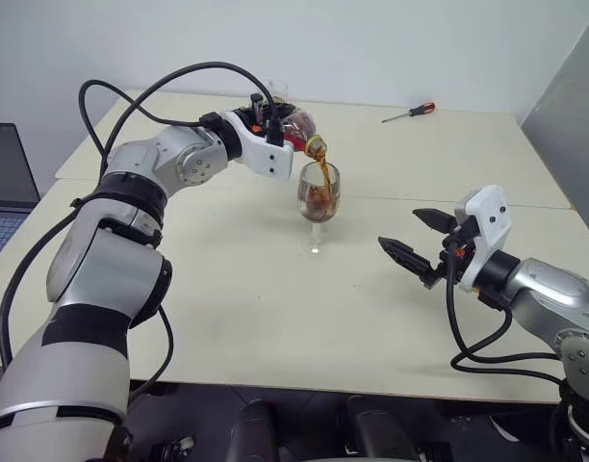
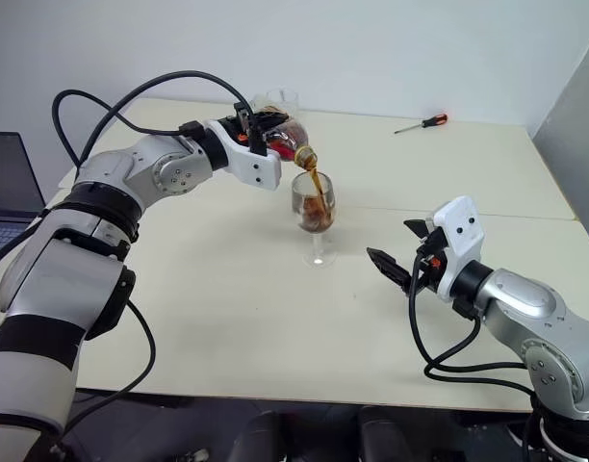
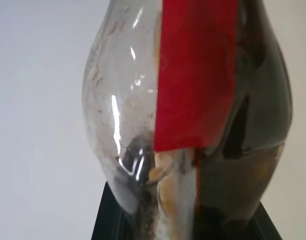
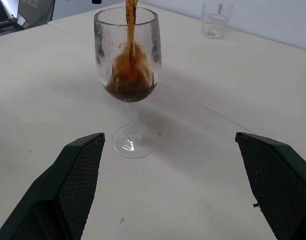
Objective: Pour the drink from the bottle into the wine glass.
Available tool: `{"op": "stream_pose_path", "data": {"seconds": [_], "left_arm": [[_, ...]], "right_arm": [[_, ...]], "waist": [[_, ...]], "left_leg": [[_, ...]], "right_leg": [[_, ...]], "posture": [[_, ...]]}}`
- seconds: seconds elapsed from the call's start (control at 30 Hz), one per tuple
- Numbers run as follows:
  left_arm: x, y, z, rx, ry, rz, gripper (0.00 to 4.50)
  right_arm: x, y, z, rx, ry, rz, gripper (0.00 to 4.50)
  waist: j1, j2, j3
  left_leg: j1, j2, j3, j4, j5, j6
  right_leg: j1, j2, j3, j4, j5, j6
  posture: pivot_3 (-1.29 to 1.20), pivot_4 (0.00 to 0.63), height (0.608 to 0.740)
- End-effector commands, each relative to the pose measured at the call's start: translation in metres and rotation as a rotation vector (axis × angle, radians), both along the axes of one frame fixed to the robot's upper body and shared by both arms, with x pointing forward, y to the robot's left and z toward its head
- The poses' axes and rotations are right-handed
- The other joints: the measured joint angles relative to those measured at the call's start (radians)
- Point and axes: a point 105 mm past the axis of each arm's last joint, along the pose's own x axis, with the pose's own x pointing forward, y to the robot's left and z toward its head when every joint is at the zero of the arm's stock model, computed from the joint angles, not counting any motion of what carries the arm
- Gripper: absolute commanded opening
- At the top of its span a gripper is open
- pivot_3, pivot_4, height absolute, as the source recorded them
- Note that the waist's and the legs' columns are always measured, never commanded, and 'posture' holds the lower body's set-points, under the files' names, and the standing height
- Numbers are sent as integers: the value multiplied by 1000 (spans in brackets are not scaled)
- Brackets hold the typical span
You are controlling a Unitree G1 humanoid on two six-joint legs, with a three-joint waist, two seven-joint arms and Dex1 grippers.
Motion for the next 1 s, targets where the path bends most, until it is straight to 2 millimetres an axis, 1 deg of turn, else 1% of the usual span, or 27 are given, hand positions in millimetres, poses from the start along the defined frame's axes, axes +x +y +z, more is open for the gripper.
{"op": "stream_pose_path", "data": {"seconds": [0.03, 0.5, 0.53, 0.6, 0.7, 0.8, 0.9, 1.0], "left_arm": [[-4, 3, 28, -48, -72, -8, 756], [-3, 10, 26, -113, -45, 2, 756], [-3, 11, 27, -142, -31, 5, 756], [-1, 13, 28, -275, 51, 8, 756], [0, 13, 22, -402, 181, -15, 756], [0, 16, 20, -485, 256, -26, 756], [1, 21, 19, -583, 328, -35, 756], [3, 28, 19, -738, 437, -49, 756]], "right_arm": [[-2, 1, 10, -6, -40, 16, 4500], [0, 3, 10, -10, -36, 30, 4500], [1, 3, 10, -10, -36, 31, 4500], [1, 4, 10, -9, -36, 32, 4500], [1, 3, 10, -8, -36, 33, 4500], [1, 3, 9, -9, -34, 32, 4500], [1, 3, 9, -9, -34, 33, 4500], [2, 3, 9, -7, -36, 34, 4500]], "waist": [[0, 0, 0], [0, 0, 0], [0, 0, 0], [0, 0, 0], [0, 0, 0], [-1, 0, 0], [-2, 0, 0], [-2, 0, 0]], "left_leg": [[0, 0, 0, 0, 0, 0], [0, 0, 0, 0, 0, 0], [0, 0, 0, 0, 0, 0], [0, 0, 0, 0, 0, 0], [0, 0, 0, 1, 0, 0], [0, 0, 0, 1, 0, 0], [0, 0, 0, 1, 0, 0], [0, 0, 0, 2, 0, 0]], "right_leg": [[0, 0, 0, 0, 0, 0], [0, 0, 0, 0, 0, 0], [0, 0, 0, 0, 0, 0], [0, 0, 0, 1, 0, -1], [0, 0, 0, 1, 2, -4], [0, 0, 0, 1, 2, -4], [0, 0, 0, 2, 2, -4], [0, 0, 0, 2, 2, -4]], "posture": [[0, 150, 740], [0, 150, 740], [0, 150, 740], [0, 150, 740], [0, 150, 740], [0, 150, 740], [0, 150, 740], [0, 150, 740]]}}
